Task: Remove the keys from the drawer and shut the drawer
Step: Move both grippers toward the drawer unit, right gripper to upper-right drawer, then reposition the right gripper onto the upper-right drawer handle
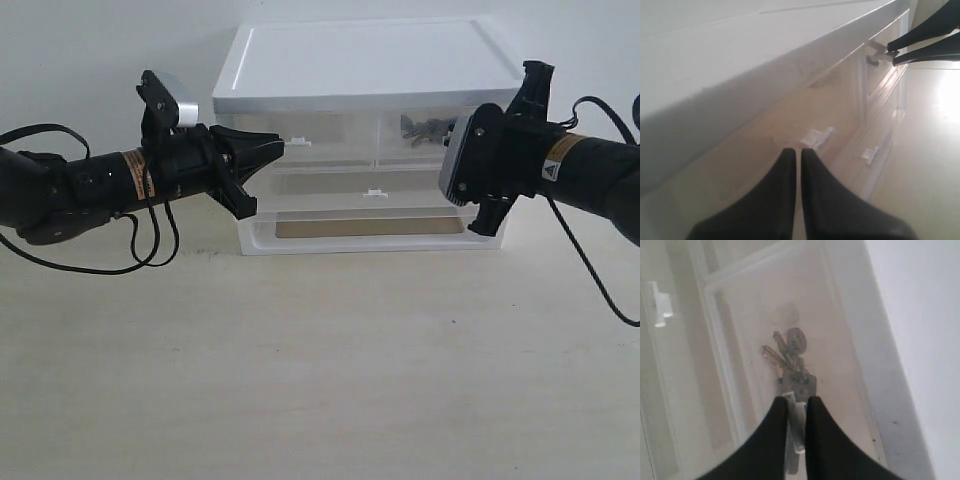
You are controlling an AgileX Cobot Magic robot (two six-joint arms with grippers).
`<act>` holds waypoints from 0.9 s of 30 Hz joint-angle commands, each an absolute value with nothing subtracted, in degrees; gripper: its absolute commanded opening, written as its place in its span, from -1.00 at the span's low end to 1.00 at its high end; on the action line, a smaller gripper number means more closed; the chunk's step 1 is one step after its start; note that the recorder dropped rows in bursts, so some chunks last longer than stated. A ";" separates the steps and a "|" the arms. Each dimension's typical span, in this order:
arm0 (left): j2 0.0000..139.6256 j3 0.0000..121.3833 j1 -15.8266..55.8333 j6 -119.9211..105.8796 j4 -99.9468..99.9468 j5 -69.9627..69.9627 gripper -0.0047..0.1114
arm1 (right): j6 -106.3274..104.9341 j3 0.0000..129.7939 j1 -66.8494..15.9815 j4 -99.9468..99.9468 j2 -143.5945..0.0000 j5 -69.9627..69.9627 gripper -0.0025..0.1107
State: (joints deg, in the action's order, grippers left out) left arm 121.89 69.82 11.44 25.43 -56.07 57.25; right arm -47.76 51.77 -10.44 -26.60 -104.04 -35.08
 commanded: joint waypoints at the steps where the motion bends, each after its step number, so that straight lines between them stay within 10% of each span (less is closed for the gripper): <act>1: 122.57 70.78 11.20 24.65 -48.43 53.96 -0.84 | -43.03 49.99 -11.13 -29.82 -105.76 -27.65 -0.96; 27: 123.39 71.98 11.20 25.83 -48.33 52.08 -0.84 | -13.81 40.07 -14.34 -32.80 -93.74 -29.24 -0.96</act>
